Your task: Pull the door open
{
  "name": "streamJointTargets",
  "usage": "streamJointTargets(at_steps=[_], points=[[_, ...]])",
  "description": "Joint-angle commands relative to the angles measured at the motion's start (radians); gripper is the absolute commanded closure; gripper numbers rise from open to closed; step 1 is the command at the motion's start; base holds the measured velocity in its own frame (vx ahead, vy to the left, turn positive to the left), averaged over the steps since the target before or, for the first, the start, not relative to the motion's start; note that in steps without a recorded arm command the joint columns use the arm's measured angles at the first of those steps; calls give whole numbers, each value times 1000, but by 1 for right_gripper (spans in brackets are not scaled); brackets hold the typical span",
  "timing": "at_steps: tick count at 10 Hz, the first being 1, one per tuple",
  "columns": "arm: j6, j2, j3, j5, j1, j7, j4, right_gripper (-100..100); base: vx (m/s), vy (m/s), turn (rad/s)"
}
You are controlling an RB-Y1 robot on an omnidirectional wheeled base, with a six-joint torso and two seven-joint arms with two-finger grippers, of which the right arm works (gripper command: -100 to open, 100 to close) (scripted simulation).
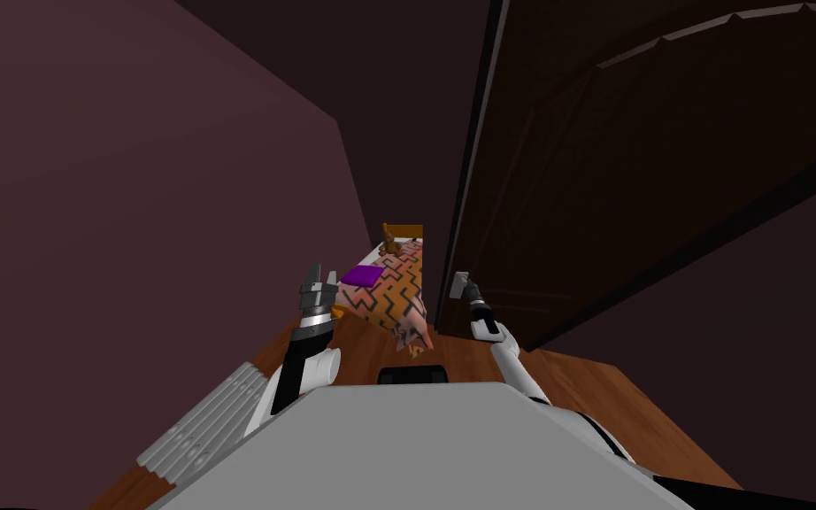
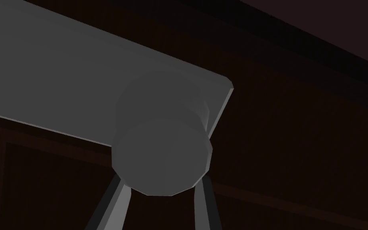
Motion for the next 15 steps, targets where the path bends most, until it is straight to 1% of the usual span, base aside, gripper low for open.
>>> streamJointTargets(at_steps=[1, 2, 3, 4, 5, 6, 7, 9, 10, 11, 12, 13, 14, 15], points=[[-10, -7, 29, -50, -16, -50, -1, 100, -54, -26, 60], [-10, -7, 29, -62, -16, -62, -1, 100, -44, -13, 33], [-9, -13, 45, -103, -16, -99, -1, 100, -54, -23, 54], [-9, -13, 45, -110, -16, -104, -1, 100, -39, -30, 67], [-9, -19, 61, -152, -16, -140, -2, 100, -52, -34, 74], [-9, -19, 61, -159, -16, -145, -2, 100, -42, -25, 43], [-9, -25, 77, -201, -16, -184, -2, 100, -49, -35, 66], [-9, -25, 77, -207, -16, -187, -2, 100, -36, -11, 26], [-8, -31, 92, -255, -16, -229, -3, 100, -35, -14, 59], [-8, -37, 108, -285, -15, -256, -3, 100, -60, -44, 95], [-8, -37, 108, -303, -15, -270, -3, 100, -55, -39, 51], [-8, -37, 108, -303, -15, -270, -3, 100, -30, -13, 12], [-8, -43, 124, -350, -15, -312, -3, 100, -37, -21, 62], [-8, -43, 124, -351, -15, -312, -3, 100, -40, -15, 48]])
